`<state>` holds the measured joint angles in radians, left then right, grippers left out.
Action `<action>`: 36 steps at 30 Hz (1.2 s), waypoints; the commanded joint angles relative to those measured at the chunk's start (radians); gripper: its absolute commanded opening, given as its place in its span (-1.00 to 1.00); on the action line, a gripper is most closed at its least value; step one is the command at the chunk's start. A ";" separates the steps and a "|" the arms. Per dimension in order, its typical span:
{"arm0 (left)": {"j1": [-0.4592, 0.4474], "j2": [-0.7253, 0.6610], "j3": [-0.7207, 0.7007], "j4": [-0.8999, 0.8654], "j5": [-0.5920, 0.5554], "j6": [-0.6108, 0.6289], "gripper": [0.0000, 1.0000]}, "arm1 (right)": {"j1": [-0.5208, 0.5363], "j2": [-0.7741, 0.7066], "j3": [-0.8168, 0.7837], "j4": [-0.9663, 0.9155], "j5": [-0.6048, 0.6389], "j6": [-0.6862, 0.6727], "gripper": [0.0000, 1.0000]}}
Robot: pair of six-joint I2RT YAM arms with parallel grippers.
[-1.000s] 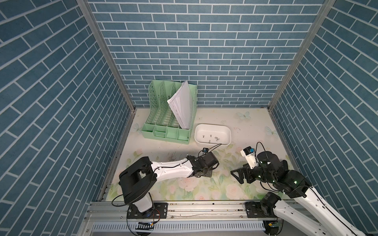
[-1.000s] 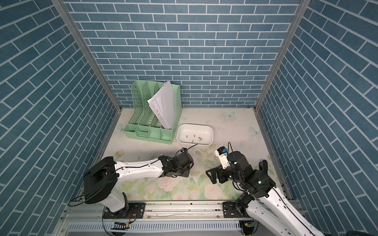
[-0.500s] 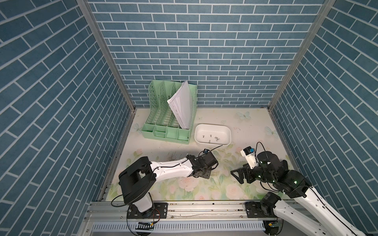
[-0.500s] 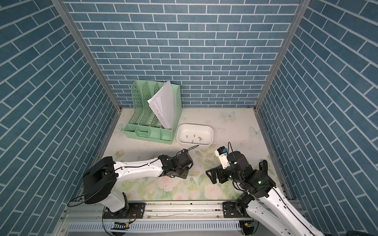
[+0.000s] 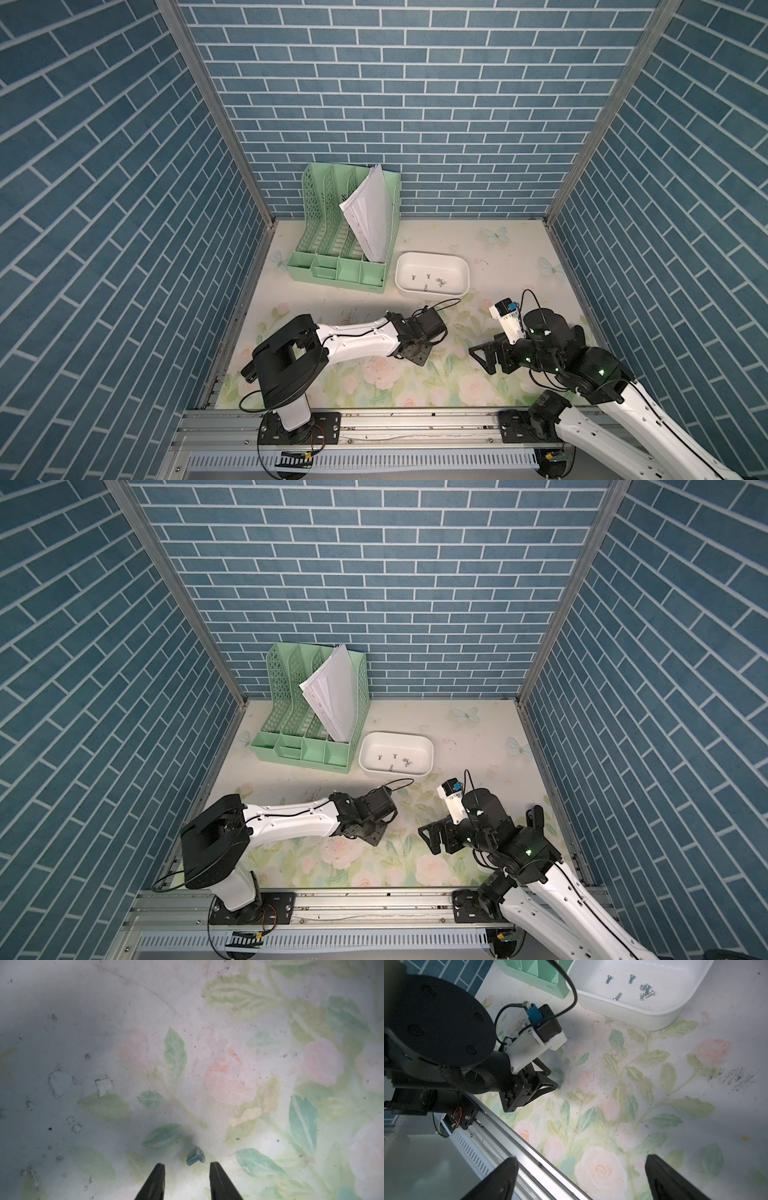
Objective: Put the screws on the desktop into the storage box
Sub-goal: Pick up the screw from the center of the board.
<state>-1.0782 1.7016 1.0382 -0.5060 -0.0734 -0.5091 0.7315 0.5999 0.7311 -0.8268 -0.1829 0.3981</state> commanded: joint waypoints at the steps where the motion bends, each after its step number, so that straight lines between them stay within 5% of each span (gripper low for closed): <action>1: 0.004 -0.002 0.002 -0.034 0.021 0.051 -0.17 | 0.004 -0.006 -0.011 0.000 0.013 0.030 0.99; 21: 0.003 0.079 0.062 -0.083 0.024 0.127 -0.06 | 0.005 -0.010 -0.012 -0.002 0.013 0.031 1.00; 36: 0.004 0.128 0.101 -0.114 0.025 0.144 -0.19 | 0.005 -0.014 -0.012 -0.003 0.013 0.031 1.00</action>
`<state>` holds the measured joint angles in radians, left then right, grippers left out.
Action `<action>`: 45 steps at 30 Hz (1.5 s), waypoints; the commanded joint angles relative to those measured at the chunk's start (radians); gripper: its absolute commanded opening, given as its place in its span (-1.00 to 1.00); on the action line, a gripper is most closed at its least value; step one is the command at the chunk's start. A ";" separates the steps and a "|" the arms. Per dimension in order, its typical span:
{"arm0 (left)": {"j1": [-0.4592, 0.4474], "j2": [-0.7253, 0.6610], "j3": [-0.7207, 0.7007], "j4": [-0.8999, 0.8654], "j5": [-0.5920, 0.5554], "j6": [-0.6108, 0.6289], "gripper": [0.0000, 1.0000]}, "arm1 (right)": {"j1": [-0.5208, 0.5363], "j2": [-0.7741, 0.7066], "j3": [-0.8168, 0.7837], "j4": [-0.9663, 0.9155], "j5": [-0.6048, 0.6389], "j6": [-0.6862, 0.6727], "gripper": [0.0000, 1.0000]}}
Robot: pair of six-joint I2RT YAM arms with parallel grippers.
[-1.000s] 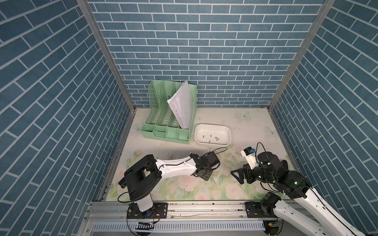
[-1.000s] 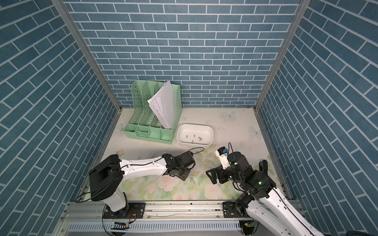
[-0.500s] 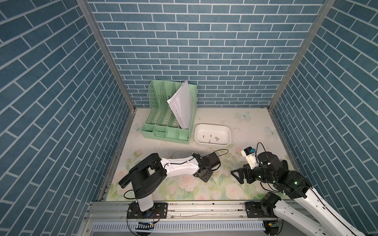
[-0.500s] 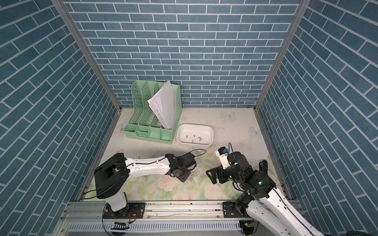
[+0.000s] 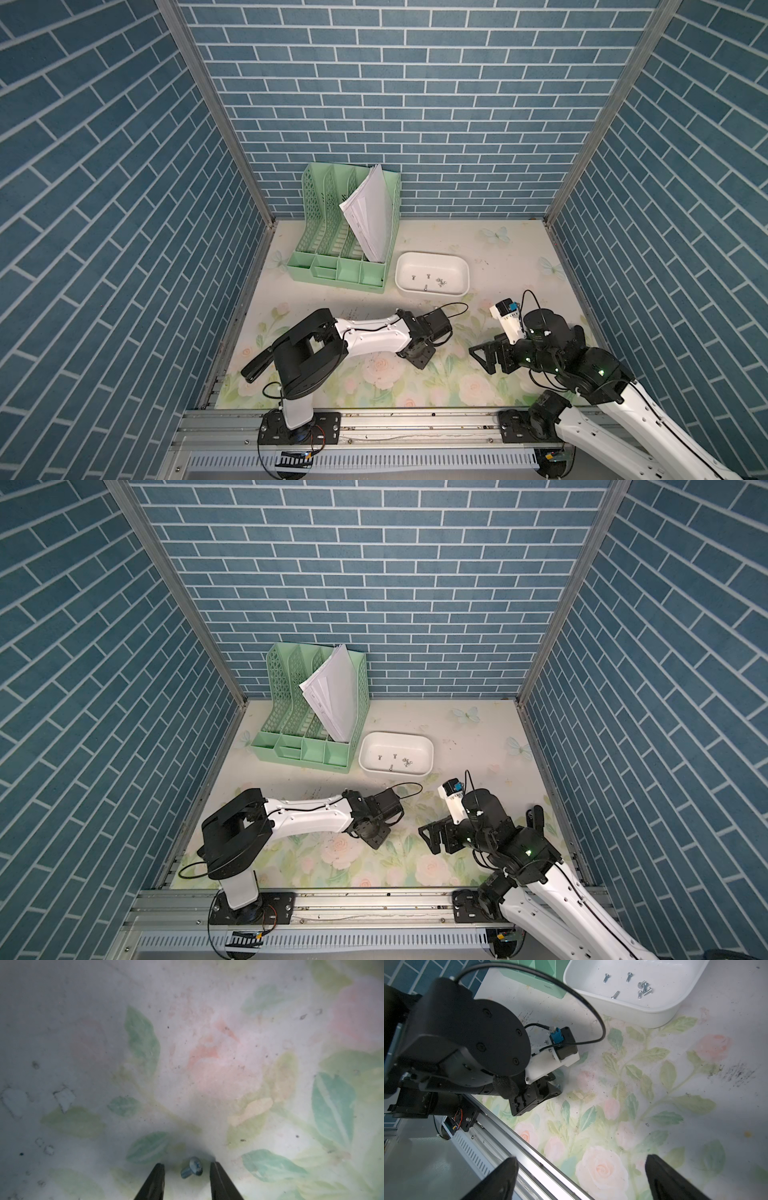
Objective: Put the screws on the desktop into the storage box
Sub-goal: Pick up the screw from the center of the board.
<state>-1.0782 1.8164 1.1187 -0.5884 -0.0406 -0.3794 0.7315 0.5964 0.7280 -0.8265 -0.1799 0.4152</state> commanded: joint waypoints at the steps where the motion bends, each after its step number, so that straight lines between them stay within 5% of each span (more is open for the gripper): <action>1: 0.005 0.014 0.022 -0.031 -0.007 0.014 -0.21 | 0.005 -0.011 -0.008 -0.003 0.010 0.014 1.00; 45: 0.055 -0.005 0.045 0.002 0.059 0.004 -0.73 | 0.005 0.001 0.015 -0.004 0.044 0.013 0.99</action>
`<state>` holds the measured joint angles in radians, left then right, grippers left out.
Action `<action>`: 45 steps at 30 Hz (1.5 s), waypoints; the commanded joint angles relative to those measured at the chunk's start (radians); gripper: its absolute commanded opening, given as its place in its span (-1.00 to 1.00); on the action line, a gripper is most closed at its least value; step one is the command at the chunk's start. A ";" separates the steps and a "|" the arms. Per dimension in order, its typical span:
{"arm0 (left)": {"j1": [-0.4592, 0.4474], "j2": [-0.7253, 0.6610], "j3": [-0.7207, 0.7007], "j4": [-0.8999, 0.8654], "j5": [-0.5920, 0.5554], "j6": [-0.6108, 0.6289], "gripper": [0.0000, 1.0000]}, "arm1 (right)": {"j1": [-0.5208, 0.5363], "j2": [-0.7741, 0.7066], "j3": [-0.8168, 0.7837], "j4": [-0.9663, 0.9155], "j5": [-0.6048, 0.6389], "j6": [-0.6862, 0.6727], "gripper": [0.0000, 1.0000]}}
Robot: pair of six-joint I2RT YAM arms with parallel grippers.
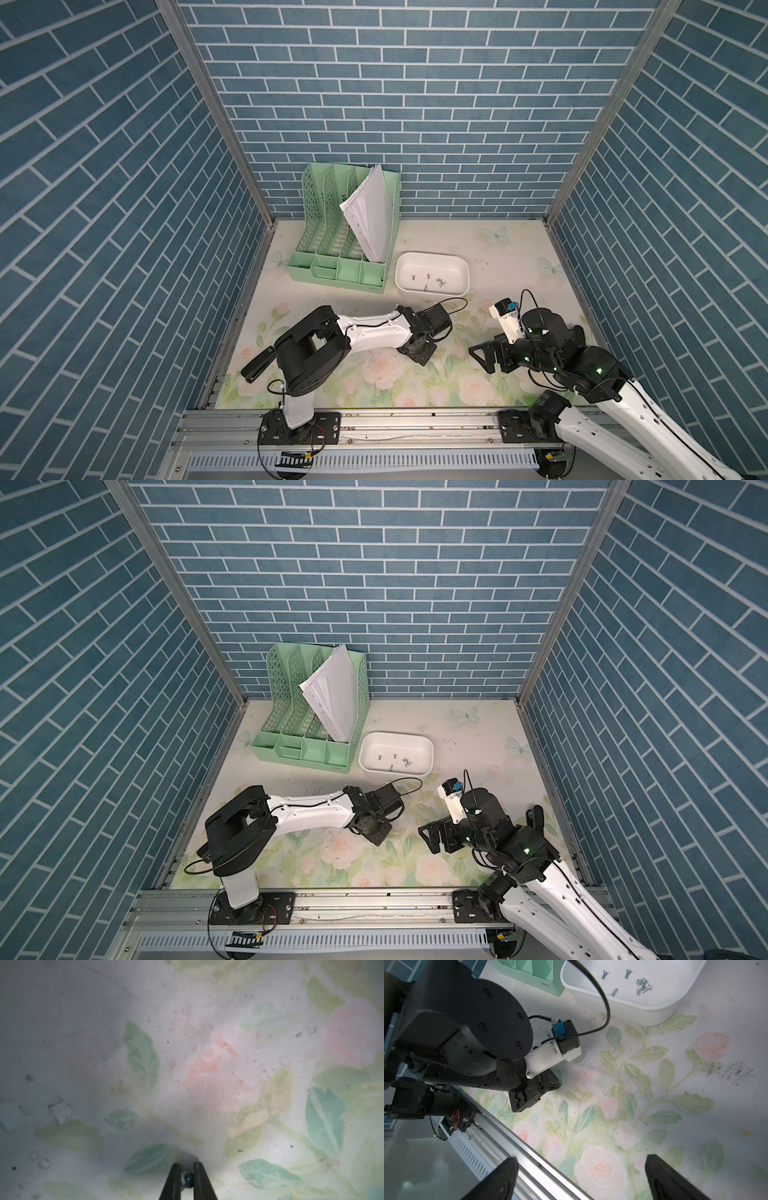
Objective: Put the screws on the desktop into the storage box
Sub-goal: Pick up the screw from the center of the board, then place the screw in the storage box.
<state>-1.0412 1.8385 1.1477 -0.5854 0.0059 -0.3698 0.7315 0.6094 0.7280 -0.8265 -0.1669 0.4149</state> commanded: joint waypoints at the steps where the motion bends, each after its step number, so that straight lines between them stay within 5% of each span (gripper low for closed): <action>1: 0.025 -0.033 0.021 0.000 0.013 -0.008 -0.73 | 0.004 -0.017 0.017 -0.003 0.042 0.018 0.99; 16: 0.174 -0.054 0.193 0.093 0.138 -0.033 -0.72 | 0.004 -0.100 0.001 0.044 0.086 0.069 0.99; 32: 0.336 0.135 0.414 0.277 0.258 -0.101 -0.58 | 0.004 -0.120 -0.014 0.057 0.086 0.085 0.98; 45: 0.368 0.032 0.350 0.278 0.299 -0.098 -0.36 | 0.005 -0.096 -0.042 0.145 0.086 0.111 0.99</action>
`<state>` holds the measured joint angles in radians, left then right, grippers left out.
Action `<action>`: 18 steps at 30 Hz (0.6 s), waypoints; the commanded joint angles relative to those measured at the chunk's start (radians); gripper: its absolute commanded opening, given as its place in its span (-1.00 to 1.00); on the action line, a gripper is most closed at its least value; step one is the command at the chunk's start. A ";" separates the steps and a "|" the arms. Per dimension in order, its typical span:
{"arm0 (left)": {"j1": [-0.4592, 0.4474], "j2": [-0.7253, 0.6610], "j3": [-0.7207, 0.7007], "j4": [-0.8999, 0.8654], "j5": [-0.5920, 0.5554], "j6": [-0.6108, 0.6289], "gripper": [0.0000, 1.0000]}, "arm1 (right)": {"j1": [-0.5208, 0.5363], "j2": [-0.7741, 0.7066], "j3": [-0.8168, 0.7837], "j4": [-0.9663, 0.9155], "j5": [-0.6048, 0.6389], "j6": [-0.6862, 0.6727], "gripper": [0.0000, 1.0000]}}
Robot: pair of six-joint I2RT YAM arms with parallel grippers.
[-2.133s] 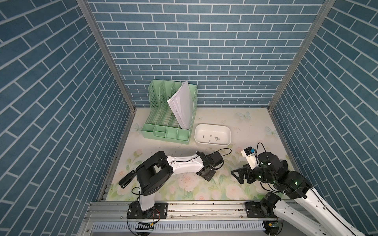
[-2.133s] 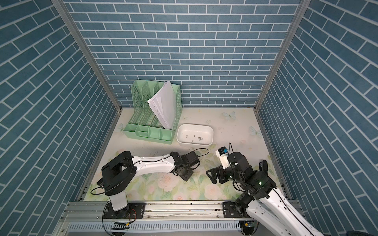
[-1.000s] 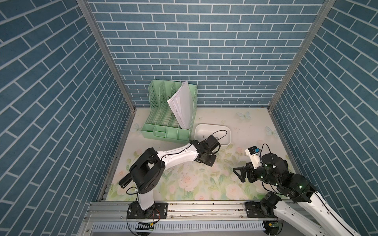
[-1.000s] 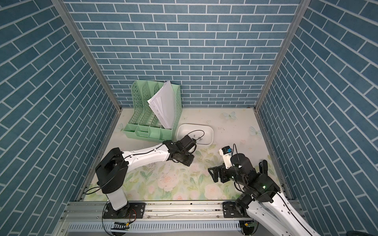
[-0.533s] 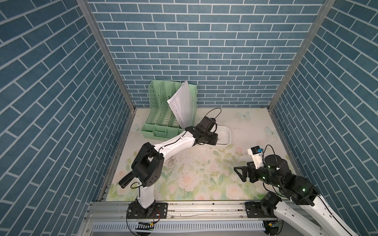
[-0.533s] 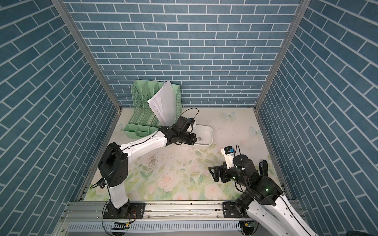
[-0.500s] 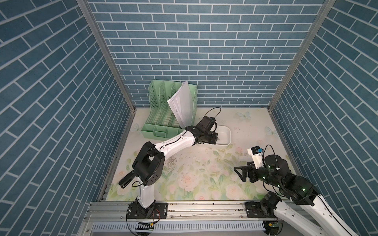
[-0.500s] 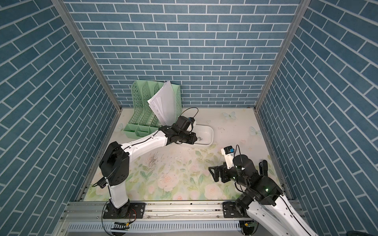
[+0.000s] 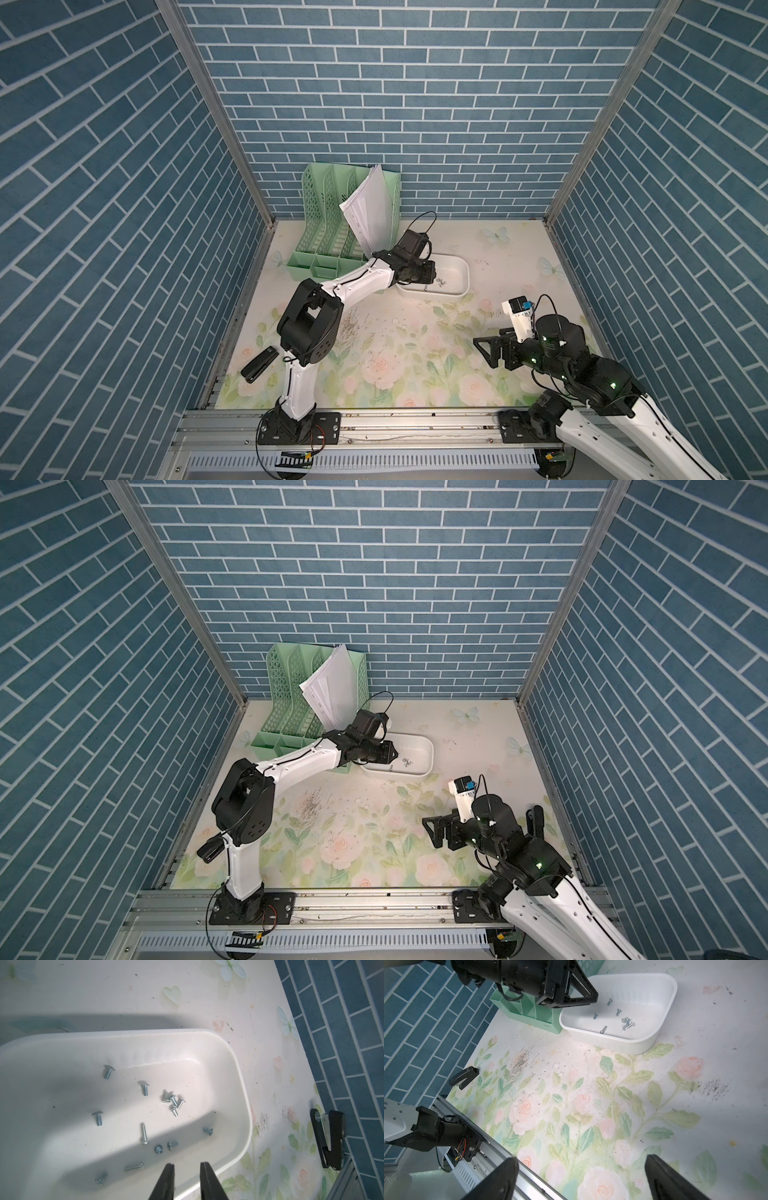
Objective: Put the screws on the desktop into the storage box
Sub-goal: Place the screw in the storage box, then reset both arms
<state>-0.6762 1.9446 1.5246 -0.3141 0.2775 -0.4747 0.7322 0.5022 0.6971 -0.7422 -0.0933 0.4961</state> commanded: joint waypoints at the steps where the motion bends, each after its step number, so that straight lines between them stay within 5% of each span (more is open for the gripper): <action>1: 0.004 -0.099 -0.045 0.007 0.032 0.005 -0.32 | 0.004 0.020 -0.015 0.082 0.012 0.034 0.99; 6: 0.013 -0.234 -0.112 -0.026 0.020 0.019 0.01 | 0.004 0.081 -0.034 0.208 0.084 0.007 1.00; 13: 0.059 -0.442 -0.201 -0.114 -0.095 0.060 1.00 | -0.006 0.228 -0.025 0.353 0.305 -0.100 0.99; 18: 0.162 -0.595 -0.353 -0.076 -0.133 0.068 1.00 | -0.117 0.329 -0.041 0.505 0.388 -0.225 0.99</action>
<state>-0.5636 1.3949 1.2324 -0.3717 0.2001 -0.4297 0.6655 0.8032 0.6689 -0.3698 0.1932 0.3767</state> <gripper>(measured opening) 0.998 0.994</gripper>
